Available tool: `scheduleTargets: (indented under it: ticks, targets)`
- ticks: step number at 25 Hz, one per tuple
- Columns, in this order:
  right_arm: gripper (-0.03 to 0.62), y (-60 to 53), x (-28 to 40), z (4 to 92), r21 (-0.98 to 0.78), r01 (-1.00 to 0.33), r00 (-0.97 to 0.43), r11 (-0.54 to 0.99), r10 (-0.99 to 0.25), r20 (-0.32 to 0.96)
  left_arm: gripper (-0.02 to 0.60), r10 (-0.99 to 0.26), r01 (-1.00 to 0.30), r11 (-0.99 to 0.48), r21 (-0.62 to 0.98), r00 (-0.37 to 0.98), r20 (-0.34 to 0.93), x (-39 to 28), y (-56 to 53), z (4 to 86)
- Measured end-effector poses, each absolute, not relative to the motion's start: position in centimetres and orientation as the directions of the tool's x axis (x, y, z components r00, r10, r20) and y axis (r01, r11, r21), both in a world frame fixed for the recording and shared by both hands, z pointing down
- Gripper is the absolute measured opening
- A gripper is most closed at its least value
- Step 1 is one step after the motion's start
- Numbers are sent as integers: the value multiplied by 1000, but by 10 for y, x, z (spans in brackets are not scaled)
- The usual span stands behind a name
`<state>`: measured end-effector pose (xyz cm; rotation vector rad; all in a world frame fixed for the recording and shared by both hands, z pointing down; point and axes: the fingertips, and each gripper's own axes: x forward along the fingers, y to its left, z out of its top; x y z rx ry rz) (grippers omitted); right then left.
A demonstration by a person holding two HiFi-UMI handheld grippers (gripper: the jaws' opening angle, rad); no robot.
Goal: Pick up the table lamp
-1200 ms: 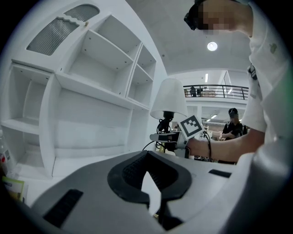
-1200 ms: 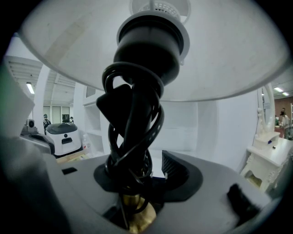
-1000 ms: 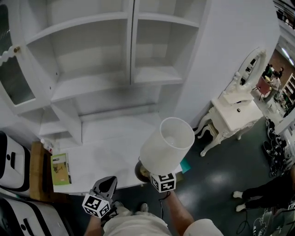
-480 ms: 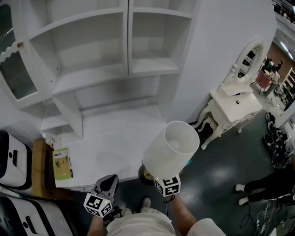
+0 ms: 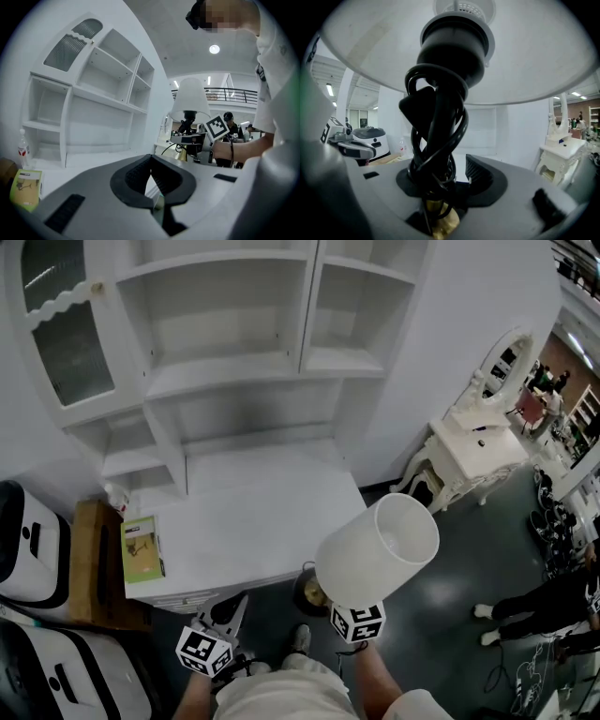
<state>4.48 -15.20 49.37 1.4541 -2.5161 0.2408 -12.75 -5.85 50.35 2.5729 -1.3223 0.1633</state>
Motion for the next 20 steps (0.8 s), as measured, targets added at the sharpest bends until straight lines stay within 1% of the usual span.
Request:
scheduleTargets:
  ticks: [9, 14, 20]
  targets:
    - [193, -67, 22, 490, -14, -901, -422, 435, -865, 274, 9, -733, -760, -626, 178, 650, 200, -152, 10, 503]
    - [193, -25, 22, 485, 3, -916, -386, 402, -882, 270, 9, -687, -715, -673, 189, 699, 200, -147, 37, 507]
    - [193, 9, 28, 483, -22, -923, -377, 385, -888, 264, 9, -668, -692, -700, 176, 722, 181, -137, 54, 498]
